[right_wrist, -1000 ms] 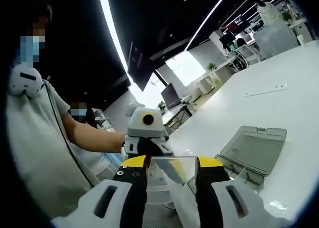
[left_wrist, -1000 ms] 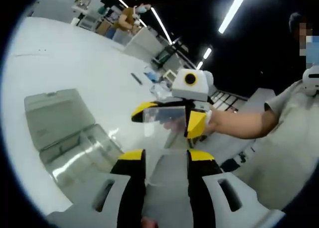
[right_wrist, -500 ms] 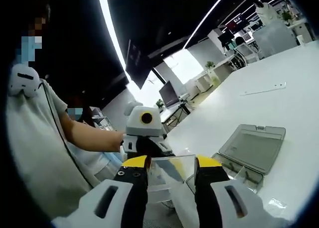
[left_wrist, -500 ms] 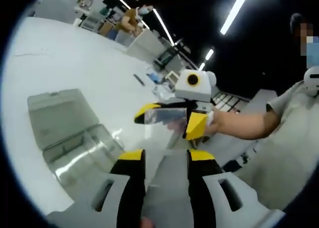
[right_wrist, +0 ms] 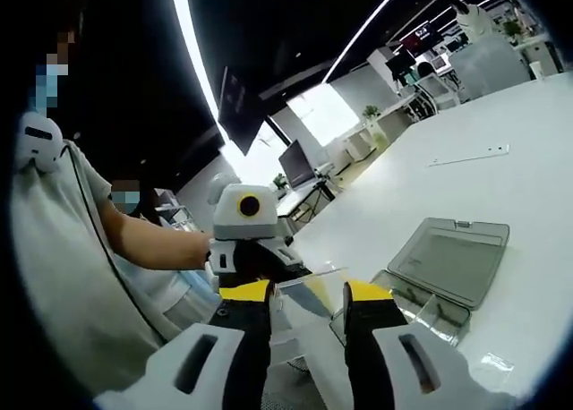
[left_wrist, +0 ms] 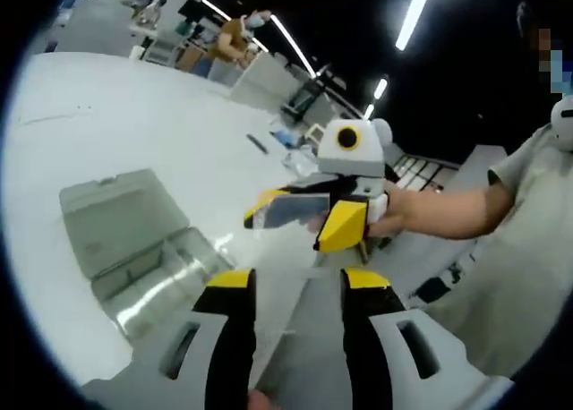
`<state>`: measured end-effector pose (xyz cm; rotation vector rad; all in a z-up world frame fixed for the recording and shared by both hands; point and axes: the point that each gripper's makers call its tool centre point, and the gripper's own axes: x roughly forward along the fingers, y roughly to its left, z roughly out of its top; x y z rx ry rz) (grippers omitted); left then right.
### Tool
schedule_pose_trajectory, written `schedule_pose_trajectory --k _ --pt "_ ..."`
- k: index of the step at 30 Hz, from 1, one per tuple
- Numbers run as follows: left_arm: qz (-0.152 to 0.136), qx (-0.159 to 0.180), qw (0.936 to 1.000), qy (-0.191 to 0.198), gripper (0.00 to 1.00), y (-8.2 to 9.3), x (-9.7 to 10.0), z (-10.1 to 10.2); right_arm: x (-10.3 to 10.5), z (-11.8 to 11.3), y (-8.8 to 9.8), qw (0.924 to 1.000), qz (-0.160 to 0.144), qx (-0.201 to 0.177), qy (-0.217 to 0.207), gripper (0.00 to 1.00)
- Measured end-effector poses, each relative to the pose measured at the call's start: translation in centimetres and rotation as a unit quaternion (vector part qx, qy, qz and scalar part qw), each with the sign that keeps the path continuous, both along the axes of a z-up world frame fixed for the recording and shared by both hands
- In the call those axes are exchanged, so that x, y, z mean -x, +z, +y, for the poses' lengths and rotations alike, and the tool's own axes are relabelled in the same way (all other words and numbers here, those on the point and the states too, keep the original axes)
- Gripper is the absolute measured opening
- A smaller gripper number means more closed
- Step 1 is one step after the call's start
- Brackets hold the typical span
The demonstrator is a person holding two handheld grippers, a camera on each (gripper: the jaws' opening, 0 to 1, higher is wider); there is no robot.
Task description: Insert the divider into the dual guide fixture by aligning both edges with the guide slots and pushing it downward to the bottom, including one-sided entry, uneven engagement, binding, and posture correction.
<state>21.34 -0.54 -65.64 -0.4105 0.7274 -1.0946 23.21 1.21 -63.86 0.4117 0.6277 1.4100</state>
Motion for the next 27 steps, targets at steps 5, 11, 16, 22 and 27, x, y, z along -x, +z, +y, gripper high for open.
schedule_pose_trajectory --k 5,11,16,22,27 --pt "-0.003 -0.008 1.0000 -0.003 0.35 -0.2 0.0 -0.1 -0.3 -0.1 0.3 1.0000 -0.004 -0.004 -0.005 0.27" --pt "-0.014 -0.013 0.9998 -0.008 0.42 0.1 0.2 -0.4 -0.5 -0.3 0.1 0.9999 -0.003 0.001 -0.012 0.27" --pt "-0.033 -0.038 0.9985 -0.021 0.43 -0.3 0.4 -0.9 -0.5 -0.3 0.2 0.9999 -0.003 0.001 -0.013 0.27" --pt "-0.028 -0.051 0.9981 -0.021 0.51 -1.0 0.1 -1.7 -0.5 -0.2 0.2 0.9999 -0.007 0.003 -0.013 0.27" --pt "-0.029 -0.058 0.9978 -0.016 0.49 -1.2 -0.1 -2.2 -0.5 0.0 0.4 0.9999 -0.008 0.004 -0.014 0.27"
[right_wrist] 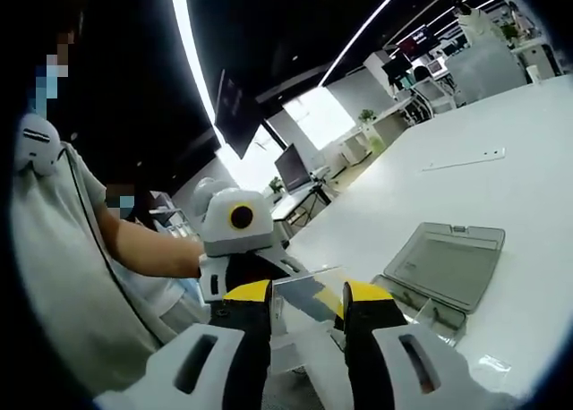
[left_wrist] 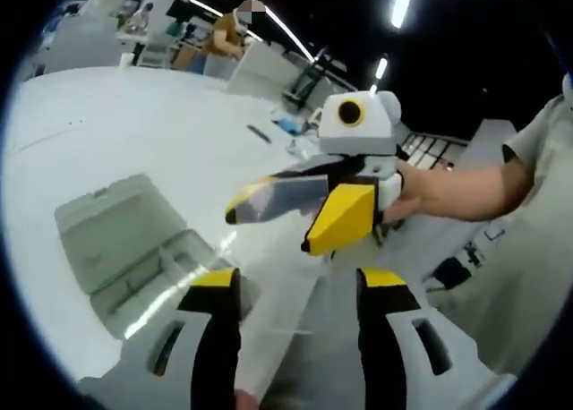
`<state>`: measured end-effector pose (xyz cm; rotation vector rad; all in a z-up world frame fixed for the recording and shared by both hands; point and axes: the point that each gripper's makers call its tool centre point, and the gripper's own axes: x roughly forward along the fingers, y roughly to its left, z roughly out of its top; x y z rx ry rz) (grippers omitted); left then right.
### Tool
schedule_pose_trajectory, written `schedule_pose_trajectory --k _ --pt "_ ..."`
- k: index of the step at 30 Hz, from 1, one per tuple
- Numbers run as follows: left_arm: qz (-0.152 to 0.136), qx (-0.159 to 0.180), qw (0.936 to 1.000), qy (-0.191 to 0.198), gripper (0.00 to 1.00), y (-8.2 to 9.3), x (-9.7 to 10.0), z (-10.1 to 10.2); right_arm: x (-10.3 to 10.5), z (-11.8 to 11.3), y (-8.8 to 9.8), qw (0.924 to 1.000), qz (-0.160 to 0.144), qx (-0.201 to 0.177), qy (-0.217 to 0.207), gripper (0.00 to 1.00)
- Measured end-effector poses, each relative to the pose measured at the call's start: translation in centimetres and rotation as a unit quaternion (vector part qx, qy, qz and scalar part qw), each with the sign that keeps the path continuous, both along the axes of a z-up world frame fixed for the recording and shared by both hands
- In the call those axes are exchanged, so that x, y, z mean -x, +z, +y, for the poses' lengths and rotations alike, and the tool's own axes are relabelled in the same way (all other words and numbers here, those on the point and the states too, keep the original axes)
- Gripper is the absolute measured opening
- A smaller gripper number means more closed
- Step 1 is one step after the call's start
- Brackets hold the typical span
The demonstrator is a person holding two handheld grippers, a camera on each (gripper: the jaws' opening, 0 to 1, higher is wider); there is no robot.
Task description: Insert the divider into the dual guide fixture by aligning both edges with the guide slots and pushing it downward to the bottom, including one-sided entry, uneven engagement, binding, and posture correction.
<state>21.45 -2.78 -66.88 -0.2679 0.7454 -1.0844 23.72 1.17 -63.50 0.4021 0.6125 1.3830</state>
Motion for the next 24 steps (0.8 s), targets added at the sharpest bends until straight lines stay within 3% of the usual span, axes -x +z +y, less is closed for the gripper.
schedule_pose_trajectory --k 10,24 --pt "0.000 -0.008 0.9999 0.009 0.36 -0.19 -0.53 0.40 0.03 0.36 0.40 1.0000 0.004 -0.005 0.000 0.27" --pt "0.021 0.015 0.9996 -0.008 0.34 0.17 -0.02 0.13 0.41 0.25 0.59 0.9999 0.002 -0.009 0.011 0.29"
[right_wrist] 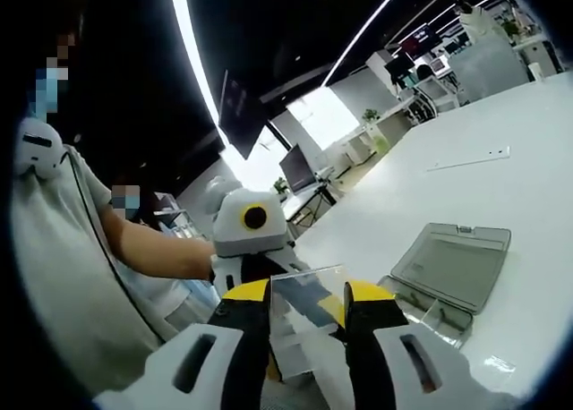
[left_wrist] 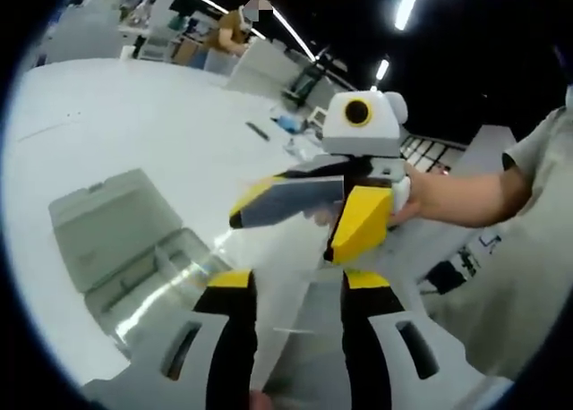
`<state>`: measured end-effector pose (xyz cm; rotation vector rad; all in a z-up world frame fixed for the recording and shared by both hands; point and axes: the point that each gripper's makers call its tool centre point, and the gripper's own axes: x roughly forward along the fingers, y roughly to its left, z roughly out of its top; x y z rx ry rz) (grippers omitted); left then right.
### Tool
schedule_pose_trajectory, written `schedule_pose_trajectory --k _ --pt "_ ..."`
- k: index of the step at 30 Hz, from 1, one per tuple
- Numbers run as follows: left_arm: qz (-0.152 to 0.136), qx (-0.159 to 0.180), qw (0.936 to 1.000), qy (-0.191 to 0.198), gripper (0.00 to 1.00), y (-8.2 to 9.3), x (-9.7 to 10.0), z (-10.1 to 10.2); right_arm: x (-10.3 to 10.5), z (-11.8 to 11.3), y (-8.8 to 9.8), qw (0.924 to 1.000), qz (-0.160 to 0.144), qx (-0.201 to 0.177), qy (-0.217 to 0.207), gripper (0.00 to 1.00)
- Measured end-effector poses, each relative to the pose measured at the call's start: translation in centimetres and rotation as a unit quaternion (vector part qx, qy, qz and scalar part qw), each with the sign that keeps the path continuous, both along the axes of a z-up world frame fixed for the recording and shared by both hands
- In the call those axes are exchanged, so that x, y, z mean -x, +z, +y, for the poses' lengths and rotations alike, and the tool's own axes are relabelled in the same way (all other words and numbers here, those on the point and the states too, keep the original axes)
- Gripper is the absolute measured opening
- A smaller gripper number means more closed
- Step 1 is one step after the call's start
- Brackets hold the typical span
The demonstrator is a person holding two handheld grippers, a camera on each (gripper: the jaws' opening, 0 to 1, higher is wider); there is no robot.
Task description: Insert the divider into the dual guide fixture by aligning both edges with the guide slots and pushing it downward to the bottom, including one-sided entry, uneven engagement, binding, and posture correction.
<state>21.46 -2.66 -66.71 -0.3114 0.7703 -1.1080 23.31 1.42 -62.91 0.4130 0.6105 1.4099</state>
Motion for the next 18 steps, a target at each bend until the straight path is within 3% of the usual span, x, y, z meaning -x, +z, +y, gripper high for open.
schedule_pose_trajectory --k 6,18 --pt "0.010 0.014 0.9998 -0.014 0.34 0.18 0.47 -0.18 0.33 0.06 0.18 0.9999 -0.008 -0.005 0.013 0.32" --pt "0.013 0.035 0.9988 -0.030 0.34 0.70 0.96 -0.45 0.75 0.15 0.50 0.9995 0.009 -0.019 0.023 0.33"
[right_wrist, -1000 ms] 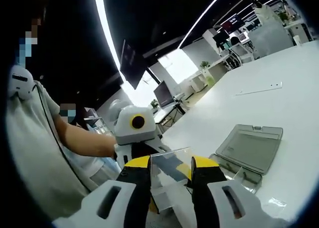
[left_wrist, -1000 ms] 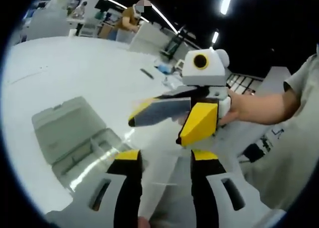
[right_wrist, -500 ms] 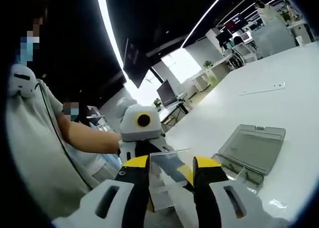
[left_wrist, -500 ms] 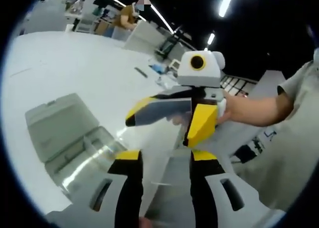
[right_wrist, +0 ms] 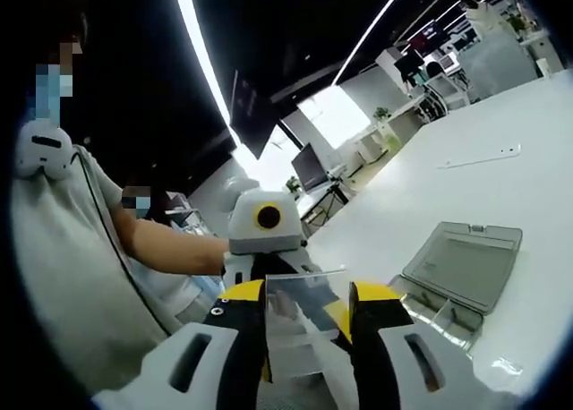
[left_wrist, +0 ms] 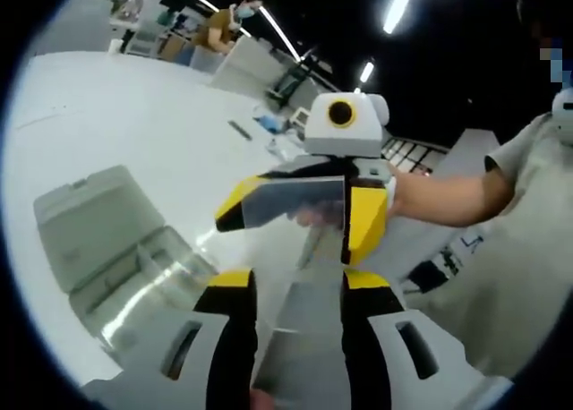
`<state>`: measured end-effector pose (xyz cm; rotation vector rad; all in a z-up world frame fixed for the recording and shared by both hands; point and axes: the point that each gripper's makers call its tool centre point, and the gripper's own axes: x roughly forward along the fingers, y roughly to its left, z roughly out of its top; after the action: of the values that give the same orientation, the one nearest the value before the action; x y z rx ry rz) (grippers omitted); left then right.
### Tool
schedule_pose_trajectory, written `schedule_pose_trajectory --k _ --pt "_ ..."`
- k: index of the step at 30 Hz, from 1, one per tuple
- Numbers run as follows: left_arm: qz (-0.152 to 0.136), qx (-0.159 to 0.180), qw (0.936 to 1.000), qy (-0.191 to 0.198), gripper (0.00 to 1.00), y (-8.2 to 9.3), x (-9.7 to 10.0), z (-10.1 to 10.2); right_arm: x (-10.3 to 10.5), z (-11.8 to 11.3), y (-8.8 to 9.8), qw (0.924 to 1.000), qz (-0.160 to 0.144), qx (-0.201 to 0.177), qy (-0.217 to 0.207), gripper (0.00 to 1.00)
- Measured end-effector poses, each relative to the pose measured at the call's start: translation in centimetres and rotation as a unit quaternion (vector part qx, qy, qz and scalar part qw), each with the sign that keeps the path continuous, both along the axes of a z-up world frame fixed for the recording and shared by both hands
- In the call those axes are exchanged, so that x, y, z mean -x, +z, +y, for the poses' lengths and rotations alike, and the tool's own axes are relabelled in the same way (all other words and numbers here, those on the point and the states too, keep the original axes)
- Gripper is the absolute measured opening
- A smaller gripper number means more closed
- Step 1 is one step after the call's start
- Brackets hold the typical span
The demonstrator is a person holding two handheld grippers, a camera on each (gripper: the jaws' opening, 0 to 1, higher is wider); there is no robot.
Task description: Insert the divider into the dual guide fixture by aligning both edges with the guide slots and pushing it downward to the bottom, including one-sided entry, uneven engagement, binding, and posture correction.
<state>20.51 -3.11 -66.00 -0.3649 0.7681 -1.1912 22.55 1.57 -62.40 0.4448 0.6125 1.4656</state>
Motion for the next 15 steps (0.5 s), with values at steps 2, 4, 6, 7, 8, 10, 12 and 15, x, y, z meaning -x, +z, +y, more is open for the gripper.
schedule_pose_trajectory --k 2,4,6,7,8,10,12,15 --pt "0.002 0.000 1.0000 -0.002 0.34 -0.03 0.12 -0.02 0.11 0.01 -0.02 1.0000 0.000 -0.001 0.002 0.32" --pt "0.005 0.004 1.0000 -0.003 0.34 -0.10 0.17 -0.06 0.18 0.05 -0.06 1.0000 0.006 -0.001 0.001 0.32" --pt "0.009 0.008 0.9999 -0.003 0.34 -0.09 0.14 -0.07 0.16 0.05 0.00 1.0000 0.006 -0.002 -0.002 0.32" --pt "0.010 0.008 0.9999 -0.003 0.34 -0.07 0.21 -0.09 0.18 0.05 -0.02 1.0000 0.008 -0.001 -0.002 0.32" --pt "0.011 0.009 0.9999 -0.004 0.34 -0.06 0.32 -0.12 0.21 0.04 -0.08 0.9999 0.010 0.001 -0.002 0.32" --pt "0.013 0.008 0.9999 -0.005 0.35 -0.12 0.38 -0.13 0.26 0.07 -0.15 1.0000 0.008 0.002 -0.003 0.32" --pt "0.014 0.006 0.9999 -0.004 0.35 -0.25 0.37 -0.05 0.21 0.09 -0.32 0.9999 0.011 0.006 -0.004 0.31" --pt "0.011 0.002 0.9999 -0.001 0.35 -0.36 0.26 0.11 0.20 0.15 -0.46 0.9999 0.009 0.009 -0.007 0.31"
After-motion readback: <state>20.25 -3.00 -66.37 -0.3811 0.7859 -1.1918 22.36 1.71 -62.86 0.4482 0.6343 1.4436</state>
